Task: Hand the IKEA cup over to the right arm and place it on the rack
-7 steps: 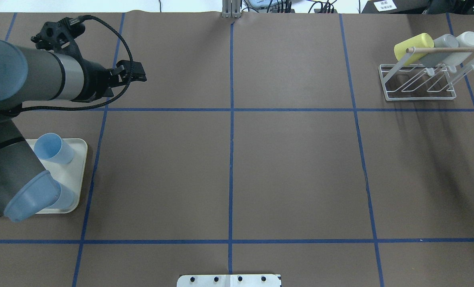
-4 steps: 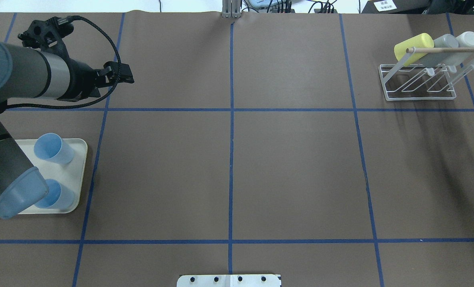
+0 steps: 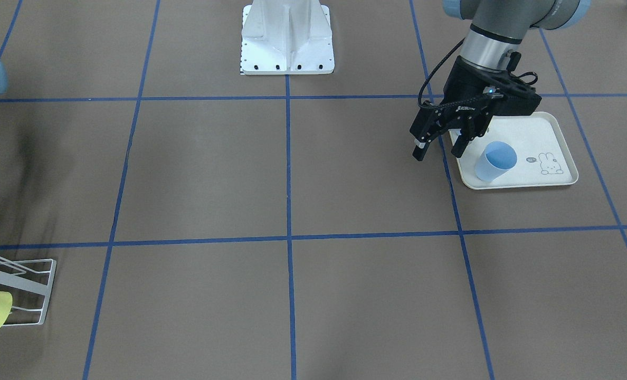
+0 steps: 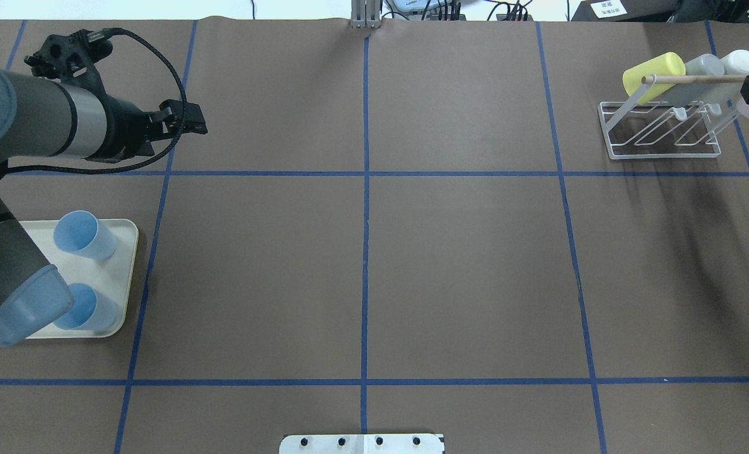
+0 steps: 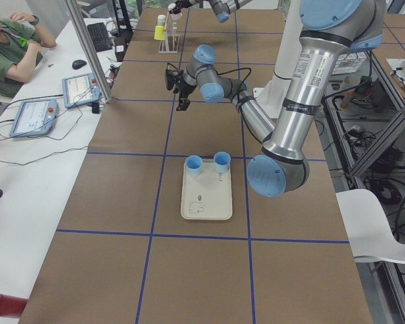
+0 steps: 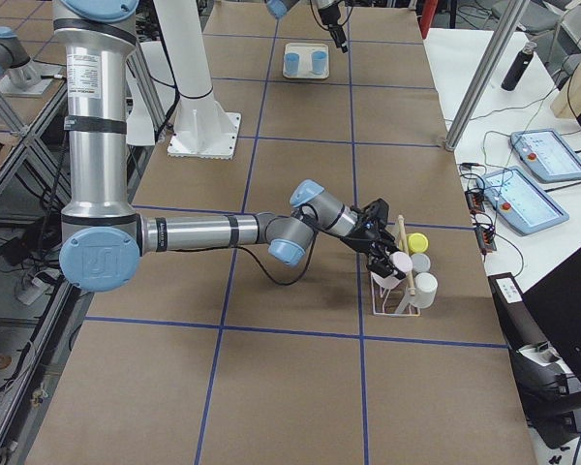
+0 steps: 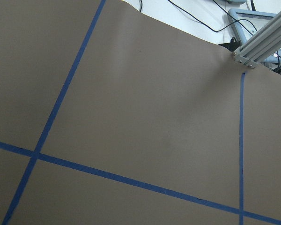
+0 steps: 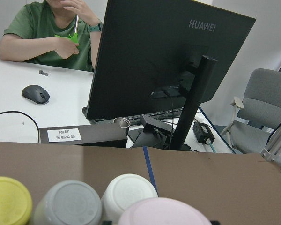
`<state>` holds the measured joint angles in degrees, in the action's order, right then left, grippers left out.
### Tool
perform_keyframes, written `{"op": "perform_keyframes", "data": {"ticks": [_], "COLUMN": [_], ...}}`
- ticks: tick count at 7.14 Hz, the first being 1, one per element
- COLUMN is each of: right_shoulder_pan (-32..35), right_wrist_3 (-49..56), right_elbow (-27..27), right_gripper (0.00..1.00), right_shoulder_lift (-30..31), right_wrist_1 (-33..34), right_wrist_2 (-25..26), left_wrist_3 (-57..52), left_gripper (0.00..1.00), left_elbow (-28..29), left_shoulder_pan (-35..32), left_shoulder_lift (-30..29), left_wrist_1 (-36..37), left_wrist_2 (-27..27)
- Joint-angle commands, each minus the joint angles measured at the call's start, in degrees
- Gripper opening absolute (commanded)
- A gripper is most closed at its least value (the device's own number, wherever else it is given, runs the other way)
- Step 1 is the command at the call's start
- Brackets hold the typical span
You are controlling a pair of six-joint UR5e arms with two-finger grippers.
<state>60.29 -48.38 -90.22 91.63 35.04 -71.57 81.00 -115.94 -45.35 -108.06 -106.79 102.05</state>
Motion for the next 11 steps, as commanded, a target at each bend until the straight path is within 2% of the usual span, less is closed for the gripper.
{"op": "perform_keyframes", "data": {"ticks": [1, 2, 3, 4, 6, 8, 9, 10, 11], "right_shoulder_pan": [-0.2, -0.3, -0.3, -0.3, -0.2, -0.1, 0.1, 0.5, 1.0], "right_wrist_3": [0.1, 0.2, 0.6, 0.6, 2.7, 3.5, 3.4, 3.2, 2.7], "right_elbow": [1.2, 1.4, 1.4, 1.5, 1.1, 0.7, -1.4, -4.8, -10.2], "right_gripper": [0.0, 0.0, 0.7, 1.0, 1.0, 1.0, 1.0, 1.0, 1.0], "right_shoulder_lift": [-0.3, -0.4, -0.6, -0.5, -0.5, -0.2, 0.3, 0.7, 1.3], "right_wrist_1": [0.0, 0.0, 0.0, -0.1, -0.1, -3.9, -3.9, -3.1, 1.8], "right_wrist_2": [0.0, 0.0, 0.0, -0.1, -0.1, -1.4, -4.2, -7.4, -12.1], "left_wrist_3": [0.3, 0.4, 0.5, 0.5, 0.5, 0.4, -0.4, -5.1, -13.4], "left_gripper": [1.0, 1.0, 1.0, 1.0, 1.0, 1.0, 1.0, 1.0, 1.0], "left_elbow": [0.0, 0.1, 0.1, 0.1, 0.1, 0.0, 0.1, -0.1, -0.1], "left_shoulder_pan": [0.0, 0.0, 0.0, 0.0, 0.0, 0.0, -1.1, -3.7, -7.8], "left_shoulder_lift": [0.0, 0.1, 0.1, 0.1, 0.1, 0.0, 0.0, 0.0, 0.1], "left_wrist_1": [-0.2, -0.2, -0.2, -0.2, -0.2, -0.2, 0.2, 2.9, 8.2], "left_wrist_2": [0.0, 0.0, 0.0, -0.1, -0.1, -0.1, 0.1, 2.4, 6.7]}}
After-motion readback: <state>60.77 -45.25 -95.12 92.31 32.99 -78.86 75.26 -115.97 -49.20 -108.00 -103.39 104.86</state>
